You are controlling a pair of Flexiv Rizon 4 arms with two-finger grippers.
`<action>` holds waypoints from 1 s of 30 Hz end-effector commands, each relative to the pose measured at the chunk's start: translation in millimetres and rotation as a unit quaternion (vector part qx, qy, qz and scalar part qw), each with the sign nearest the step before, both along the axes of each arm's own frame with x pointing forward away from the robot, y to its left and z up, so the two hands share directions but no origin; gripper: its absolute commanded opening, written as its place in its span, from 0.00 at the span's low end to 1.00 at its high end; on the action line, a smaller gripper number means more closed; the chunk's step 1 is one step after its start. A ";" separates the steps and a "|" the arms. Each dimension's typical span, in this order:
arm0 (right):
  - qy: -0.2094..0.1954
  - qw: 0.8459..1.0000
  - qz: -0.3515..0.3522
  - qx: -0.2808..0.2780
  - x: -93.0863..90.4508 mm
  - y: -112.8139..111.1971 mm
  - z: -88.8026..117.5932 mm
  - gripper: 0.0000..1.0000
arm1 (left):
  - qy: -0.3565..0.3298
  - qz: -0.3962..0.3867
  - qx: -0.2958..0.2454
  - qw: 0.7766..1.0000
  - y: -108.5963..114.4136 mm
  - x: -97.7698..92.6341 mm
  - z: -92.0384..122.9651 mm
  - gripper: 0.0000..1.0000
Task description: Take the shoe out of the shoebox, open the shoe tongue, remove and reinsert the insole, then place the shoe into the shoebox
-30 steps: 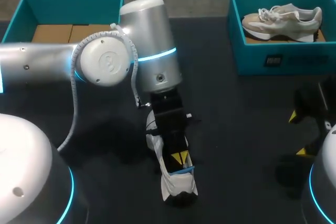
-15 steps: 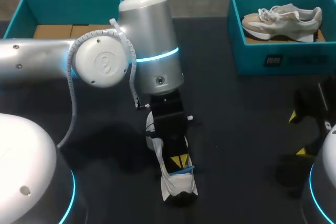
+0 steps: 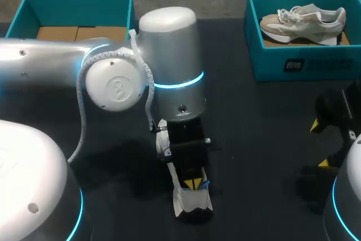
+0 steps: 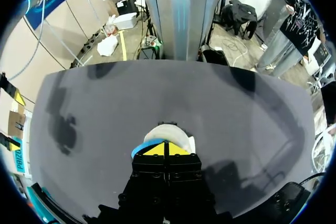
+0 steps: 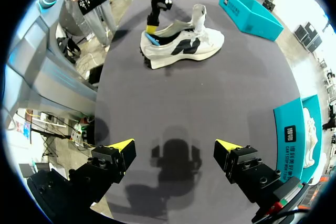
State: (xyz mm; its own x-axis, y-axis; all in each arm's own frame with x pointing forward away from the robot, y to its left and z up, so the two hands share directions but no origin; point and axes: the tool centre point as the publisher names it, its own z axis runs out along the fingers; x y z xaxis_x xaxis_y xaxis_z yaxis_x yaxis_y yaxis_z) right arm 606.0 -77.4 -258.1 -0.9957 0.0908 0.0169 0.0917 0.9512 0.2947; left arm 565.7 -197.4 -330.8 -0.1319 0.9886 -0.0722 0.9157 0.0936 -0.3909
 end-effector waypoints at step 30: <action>-0.001 1.000 -0.001 -0.001 -1.6 -0.1 -0.2 1.00 | -0.065 0.009 0.057 0.996 22.8 47.4 -101.8 0.00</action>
State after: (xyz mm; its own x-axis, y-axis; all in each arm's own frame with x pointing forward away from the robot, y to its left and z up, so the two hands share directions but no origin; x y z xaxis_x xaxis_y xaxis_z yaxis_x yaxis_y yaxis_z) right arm 606.0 -77.3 -258.0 -0.9957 0.0908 0.0170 0.0918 0.9513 0.2944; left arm 605.1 -183.2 -412.9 -0.1347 0.9905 0.0271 0.9344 0.1361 -0.3293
